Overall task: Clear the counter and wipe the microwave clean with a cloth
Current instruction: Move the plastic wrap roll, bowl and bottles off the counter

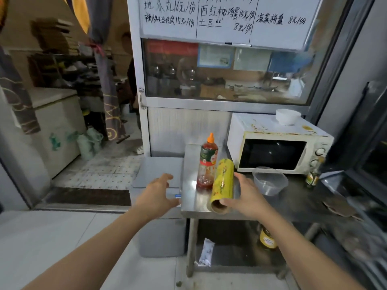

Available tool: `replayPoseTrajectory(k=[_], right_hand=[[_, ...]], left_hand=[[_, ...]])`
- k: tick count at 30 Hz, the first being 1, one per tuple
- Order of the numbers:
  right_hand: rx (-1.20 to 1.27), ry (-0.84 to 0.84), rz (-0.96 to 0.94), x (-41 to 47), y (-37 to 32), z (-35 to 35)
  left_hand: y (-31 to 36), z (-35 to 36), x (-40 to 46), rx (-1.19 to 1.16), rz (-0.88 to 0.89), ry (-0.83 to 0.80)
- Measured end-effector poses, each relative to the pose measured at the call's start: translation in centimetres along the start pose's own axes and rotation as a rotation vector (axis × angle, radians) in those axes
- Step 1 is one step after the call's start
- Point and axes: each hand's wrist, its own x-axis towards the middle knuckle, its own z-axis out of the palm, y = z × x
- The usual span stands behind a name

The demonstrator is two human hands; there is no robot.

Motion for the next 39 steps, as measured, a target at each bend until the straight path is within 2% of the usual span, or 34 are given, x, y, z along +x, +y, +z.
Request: replayPoseTrajectory(k=[6, 15, 22, 26, 33, 39], right_hand=[[0.033, 0.021, 0.043, 7.3, -0.2, 1.9], [0.261, 0.132, 0.047, 19.1, 1.0, 4.7], [0.283, 0.221, 0.116, 25.0, 2.2, 6.7], [0.336, 0.216, 0.160, 27.2, 2.3, 8.4], [0.397, 0.448, 0.272, 29.8, 1.5, 11.0], [0.300, 0.648, 0.434, 31.5, -0.3, 13.2]], left_hand=[[-2.2, 0.1, 7.0, 0.025, 0.029, -0.037], [-3.7, 0.1, 18.3, 0.044, 0.036, -0.052], [-5.1, 1.3, 25.5, 0.052, 0.063, -0.087], [-6.4, 1.9, 29.7, 0.014, 0.114, -0.135], [-9.5, 3.0, 37.7, -0.031, 0.249, -0.297], [-12.4, 2.3, 43.4, -0.019, 0.378, -0.429]])
